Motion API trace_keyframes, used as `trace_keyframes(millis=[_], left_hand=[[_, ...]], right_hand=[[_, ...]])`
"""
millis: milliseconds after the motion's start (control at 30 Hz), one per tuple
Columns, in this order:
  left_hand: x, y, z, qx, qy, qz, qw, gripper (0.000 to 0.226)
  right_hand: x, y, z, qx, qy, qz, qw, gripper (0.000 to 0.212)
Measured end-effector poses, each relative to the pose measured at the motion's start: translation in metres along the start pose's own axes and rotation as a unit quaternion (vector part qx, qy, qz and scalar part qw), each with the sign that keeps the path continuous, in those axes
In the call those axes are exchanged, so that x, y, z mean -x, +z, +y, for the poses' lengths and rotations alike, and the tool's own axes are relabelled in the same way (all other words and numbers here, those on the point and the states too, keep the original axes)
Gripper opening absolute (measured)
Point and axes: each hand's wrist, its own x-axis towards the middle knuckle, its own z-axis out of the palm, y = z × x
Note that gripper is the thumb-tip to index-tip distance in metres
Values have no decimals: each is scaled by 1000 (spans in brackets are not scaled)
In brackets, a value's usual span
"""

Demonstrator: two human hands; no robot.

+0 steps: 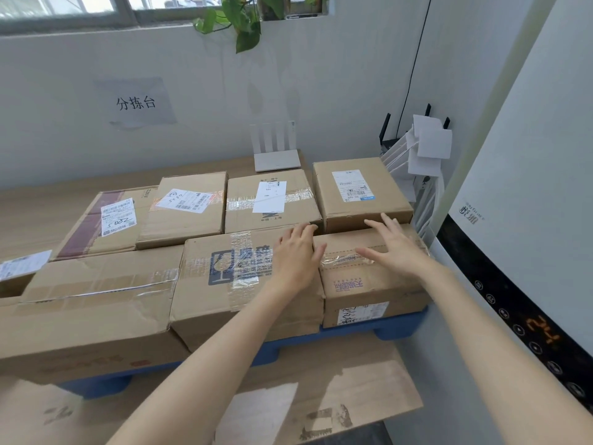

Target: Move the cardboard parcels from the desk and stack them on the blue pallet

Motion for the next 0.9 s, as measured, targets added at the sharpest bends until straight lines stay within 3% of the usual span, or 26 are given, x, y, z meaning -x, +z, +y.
trace_keyframes(millis=[167, 333, 900], left_hand=[[-24, 7, -17, -26, -22, -87, 996, 59], [-35, 13, -27, -50, -37, -118, 991, 62], [-37, 19, -32, -77, -28, -77, 994, 58]], right_hand=[[-23, 20, -18, 38, -26, 38, 998, 70], [-36, 32, -29, 79, -43, 63, 994, 65], [-40, 31, -23, 61, -70, 62, 994, 60]])
